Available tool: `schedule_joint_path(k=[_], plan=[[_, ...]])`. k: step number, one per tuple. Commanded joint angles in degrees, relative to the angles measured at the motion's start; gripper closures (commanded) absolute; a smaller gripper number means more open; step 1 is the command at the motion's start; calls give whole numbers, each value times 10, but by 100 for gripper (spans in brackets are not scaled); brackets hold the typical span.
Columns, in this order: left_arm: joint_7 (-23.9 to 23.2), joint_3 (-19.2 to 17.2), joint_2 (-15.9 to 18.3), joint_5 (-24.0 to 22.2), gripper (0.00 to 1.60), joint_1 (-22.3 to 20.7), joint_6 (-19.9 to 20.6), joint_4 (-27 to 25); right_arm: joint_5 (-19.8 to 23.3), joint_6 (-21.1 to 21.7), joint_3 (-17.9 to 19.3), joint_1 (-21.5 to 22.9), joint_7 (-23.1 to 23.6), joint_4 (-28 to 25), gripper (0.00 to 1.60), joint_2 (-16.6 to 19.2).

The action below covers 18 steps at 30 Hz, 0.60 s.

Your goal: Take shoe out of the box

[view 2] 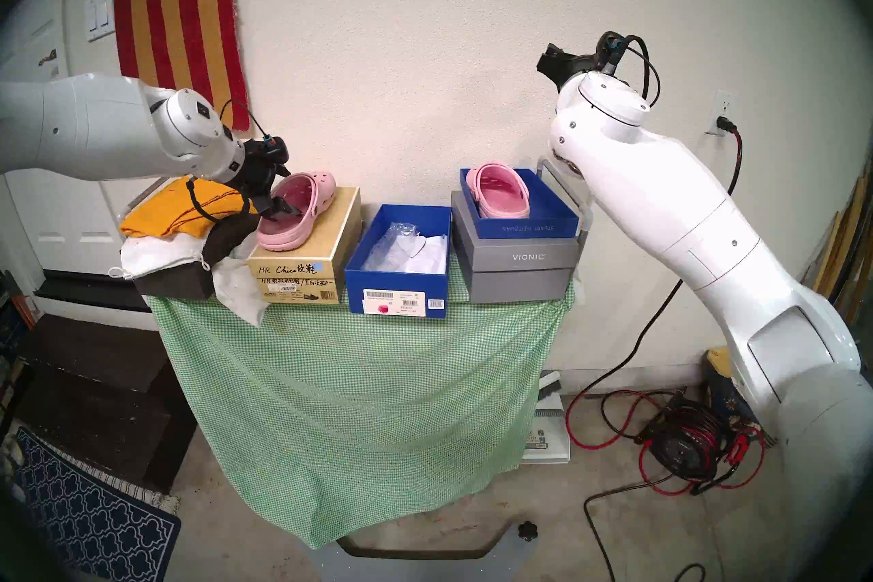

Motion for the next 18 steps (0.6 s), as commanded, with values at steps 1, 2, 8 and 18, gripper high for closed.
schedule_joint_path(k=[1, 2, 8, 18], plan=[[-10, 7, 46, 15, 0, -56, -20, 3, 0, 0, 0, -1, 1, 1, 0, 1], [-14, 6, 52, 16, 0, -63, -26, 0, 0, 1, 0, -1, 1, 1, 0, 1], [-41, 3, 80, 17, 0, -95, -49, -22, -1, 1, 1, -2, 2, 1, 0, 1], [-80, -13, 99, -7, 0, -89, -64, 13, -2, 2, 2, -2, 2, 1, 0, 0]])
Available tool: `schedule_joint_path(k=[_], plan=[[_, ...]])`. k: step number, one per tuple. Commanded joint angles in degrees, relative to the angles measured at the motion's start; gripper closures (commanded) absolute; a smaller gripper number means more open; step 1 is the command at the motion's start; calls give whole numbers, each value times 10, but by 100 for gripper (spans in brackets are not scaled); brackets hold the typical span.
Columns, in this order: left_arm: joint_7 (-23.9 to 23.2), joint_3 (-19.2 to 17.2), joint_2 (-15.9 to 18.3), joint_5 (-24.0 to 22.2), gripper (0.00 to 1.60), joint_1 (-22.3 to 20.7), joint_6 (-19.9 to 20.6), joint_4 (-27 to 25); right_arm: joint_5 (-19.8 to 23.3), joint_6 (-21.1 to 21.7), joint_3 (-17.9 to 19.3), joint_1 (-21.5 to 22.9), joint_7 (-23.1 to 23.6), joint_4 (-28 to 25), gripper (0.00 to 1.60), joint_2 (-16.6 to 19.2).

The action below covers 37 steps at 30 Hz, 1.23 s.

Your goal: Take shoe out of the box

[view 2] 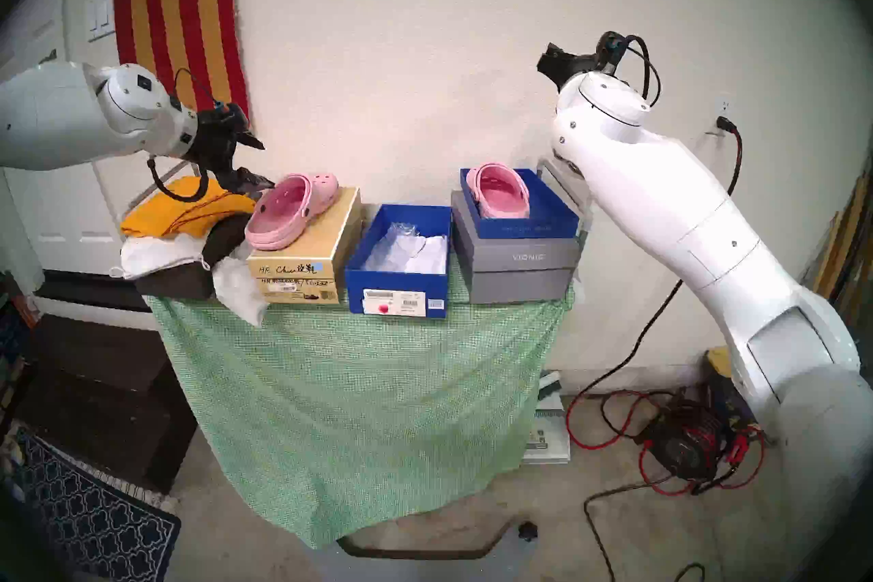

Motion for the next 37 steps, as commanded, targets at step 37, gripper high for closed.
schedule_joint_path(k=[37], plan=[[193, -19, 129, -10, 0, -96, 8, -79, -4, 4, 5, -4, 3, 1, 0, -2]])
